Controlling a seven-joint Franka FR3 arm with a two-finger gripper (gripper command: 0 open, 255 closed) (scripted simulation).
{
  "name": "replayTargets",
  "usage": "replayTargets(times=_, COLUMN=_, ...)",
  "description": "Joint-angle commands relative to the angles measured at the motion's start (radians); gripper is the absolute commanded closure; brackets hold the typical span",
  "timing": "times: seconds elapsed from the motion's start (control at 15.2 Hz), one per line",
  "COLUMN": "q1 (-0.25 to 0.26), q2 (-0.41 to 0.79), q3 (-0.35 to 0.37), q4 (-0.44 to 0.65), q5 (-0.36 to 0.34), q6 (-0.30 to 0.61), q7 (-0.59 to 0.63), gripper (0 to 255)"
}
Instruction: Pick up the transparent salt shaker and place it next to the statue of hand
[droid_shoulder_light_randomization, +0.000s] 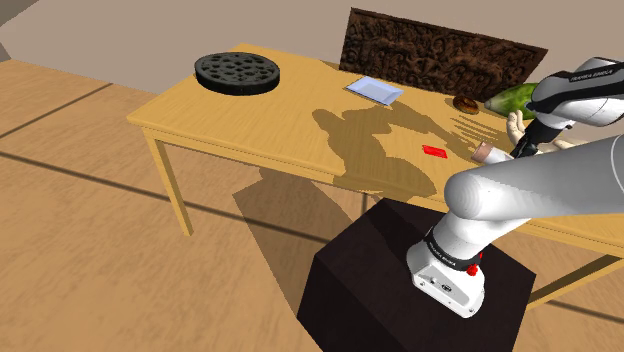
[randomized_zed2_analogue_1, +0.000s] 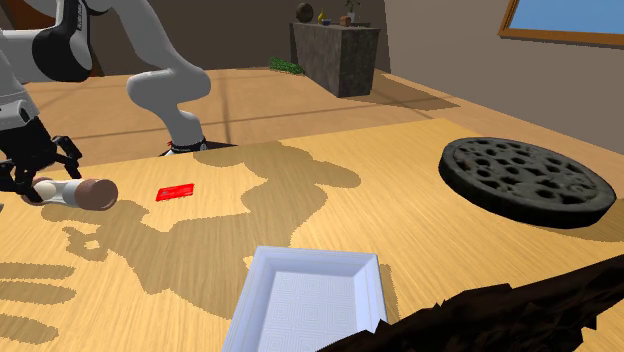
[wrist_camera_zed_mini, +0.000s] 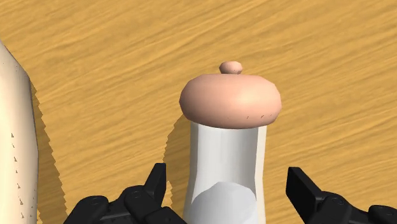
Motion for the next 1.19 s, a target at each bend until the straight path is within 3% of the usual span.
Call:
replayTargets(times=0.0, q1=0.002, q2=0.004, q3=-0.006, q4=-0.003, q5=-0.002, q6=0.008, q7=-0.001, gripper=0)
replayTargets(times=0.4, q1=0.002, q2=0.004, q3=-0.006, q4=-0.003, q5=-0.002, q6=0.008, q7=-0.001, gripper=0)
replayTargets(times=0.46, q1=0.002, q2=0.004, q3=-0.006, q4=-0.003, q5=-0.002, q6=0.008, q7=-0.001, gripper=255)
replayTargets(times=1.12, q1=-0.004, q2=-0.006, q3=0.006, q4=0.004, q5=0.001, q6=-0.009, q7=-0.001, gripper=255)
